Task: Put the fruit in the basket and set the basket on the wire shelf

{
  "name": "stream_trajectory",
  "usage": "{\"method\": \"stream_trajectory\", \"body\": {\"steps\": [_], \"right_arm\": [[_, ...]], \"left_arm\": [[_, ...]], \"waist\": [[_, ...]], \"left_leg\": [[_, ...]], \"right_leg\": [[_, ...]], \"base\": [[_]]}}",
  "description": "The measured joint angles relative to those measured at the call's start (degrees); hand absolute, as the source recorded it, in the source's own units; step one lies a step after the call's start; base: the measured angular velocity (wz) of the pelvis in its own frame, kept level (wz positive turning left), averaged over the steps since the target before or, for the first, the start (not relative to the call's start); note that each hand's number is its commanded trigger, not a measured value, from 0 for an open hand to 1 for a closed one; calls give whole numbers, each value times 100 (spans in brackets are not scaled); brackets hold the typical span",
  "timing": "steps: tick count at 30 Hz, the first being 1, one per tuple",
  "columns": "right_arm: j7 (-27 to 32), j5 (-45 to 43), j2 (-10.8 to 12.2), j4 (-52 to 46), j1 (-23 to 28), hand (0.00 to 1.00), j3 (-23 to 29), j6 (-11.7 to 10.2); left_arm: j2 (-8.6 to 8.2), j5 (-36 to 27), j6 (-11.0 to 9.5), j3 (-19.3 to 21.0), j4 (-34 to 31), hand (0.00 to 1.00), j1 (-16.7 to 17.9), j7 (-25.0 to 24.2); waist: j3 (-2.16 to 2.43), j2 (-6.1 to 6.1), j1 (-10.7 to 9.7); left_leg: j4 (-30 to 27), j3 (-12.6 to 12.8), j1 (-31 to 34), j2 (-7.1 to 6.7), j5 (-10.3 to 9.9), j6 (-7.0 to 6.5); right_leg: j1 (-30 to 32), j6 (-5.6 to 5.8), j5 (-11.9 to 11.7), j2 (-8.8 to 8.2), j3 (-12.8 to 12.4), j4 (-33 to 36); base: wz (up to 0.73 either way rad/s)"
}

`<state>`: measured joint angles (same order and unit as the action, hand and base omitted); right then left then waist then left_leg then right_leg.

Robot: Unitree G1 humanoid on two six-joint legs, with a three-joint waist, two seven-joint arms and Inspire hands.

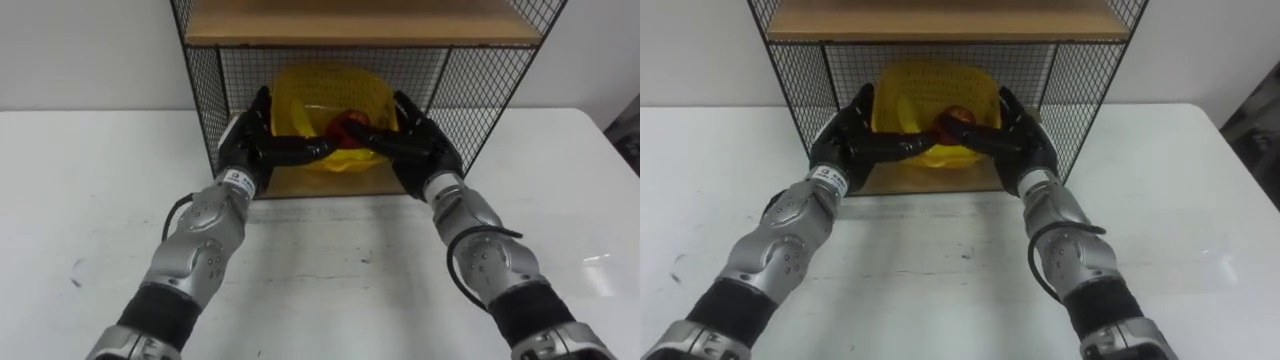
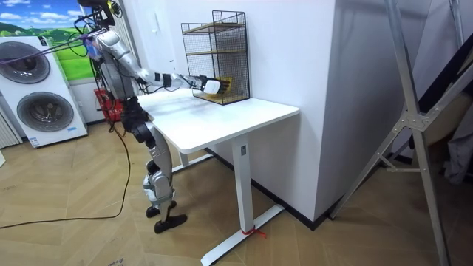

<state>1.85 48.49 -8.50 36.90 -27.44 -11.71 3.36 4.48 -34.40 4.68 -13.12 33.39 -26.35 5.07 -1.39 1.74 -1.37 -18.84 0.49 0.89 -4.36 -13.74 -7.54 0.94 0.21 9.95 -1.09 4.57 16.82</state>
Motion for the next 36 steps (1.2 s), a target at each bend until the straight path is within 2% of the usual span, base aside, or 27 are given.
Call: {"method": "stream_trajectory", "body": {"steps": [1, 3, 5, 7, 11, 18, 24, 27, 29, 32, 36], "right_arm": [[-14, 9, 11, 167, -100, 0, 1, 7], [-51, 63, 22, 485, -296, 0, 0, 58], [-113, 135, 29, 695, -419, 0, 0, 63], [-146, 224, 28, 902, -520, 0, 0, 101], [-170, 324, 9, 1013, -561, 0, 5, 111], [-115, 315, -7, 983, -557, 0, 6, 148], [9, 178, -27, 740, -409, 0, 7, 153], [91, 169, -45, 453, -194, 0, 10, 154], [131, -18, -102, -38, 126, 0, 14, 152], [159, -480, -179, -583, 507, 0, 132, 153], [312, -1041, -194, -1489, 1093, 0, 441, 151]], "left_arm": [[0, 1, -19, 19, 71, 0, -58, -3], [-78, 4, -4, 132, 475, 0, -341, -7], [-80, -11, -7, 218, 945, 0, -649, -12], [-66, -173, -7, 309, 1155, 0, -758, -12], [-15, -471, -33, 401, 1284, 0, -777, -22], [-5, -485, -16, 400, 1260, 0, -770, -22], [76, -480, 85, 389, 1044, 0, -687, -41], [104, -465, 127, 393, 711, 0, -414, -40], [129, -178, 155, 398, 234, 0, -29, 7], [140, 282, 225, 399, -389, 0, 439, 82], [163, 373, 253, 414, -1245, 0, 1000, 100]], "waist": [[-1, -6, 18], [-2, -34, 33], [-5, -80, 55], [-5, -98, 56], [-4, -99, 35], [2, -103, 38], [26, -114, 28], [83, -107, 26], [134, -97, 10], [139, -94, 12], [174, -67, 28]], "left_leg": [[0, 8, 0, 0, 7, 1], [8, 7, 0, 0, 8, 1], [47, 7, -13, 0, 8, 2], [77, 7, -28, -5, 28, 5], [174, 1, -69, -21, 78, 10], [217, 0, -74, -20, 90, 12], [251, -19, -61, -14, 149, 30], [251, -11, -64, -12, 157, 37], [228, -14, -70, -11, 159, 37], [264, -12, -173, -11, 159, 38], [360, -20, -251, -8, 162, 43]], "right_leg": [[7, -1, -5, 0, -5, -5], [4, 0, -5, -4, 9, -5], [1, -1, -5, -5, 7, -2], [0, -1, -5, -9, 7, -3], [-1, -3, -6, -23, 11, -4], [-1, -12, -17, -22, 25, -36], [11, -23, -70, -17, 60, -119], [14, -24, -70, -15, 46, -117], [-4, -24, -70, -16, 42, -117], [-86, -25, -69, -16, 35, -115], [-142, -26, -70, -15, 68, -122]], "base": [[0], [0], [0], [0], [0], [0], [0], [0], [0], [0], [0]]}}
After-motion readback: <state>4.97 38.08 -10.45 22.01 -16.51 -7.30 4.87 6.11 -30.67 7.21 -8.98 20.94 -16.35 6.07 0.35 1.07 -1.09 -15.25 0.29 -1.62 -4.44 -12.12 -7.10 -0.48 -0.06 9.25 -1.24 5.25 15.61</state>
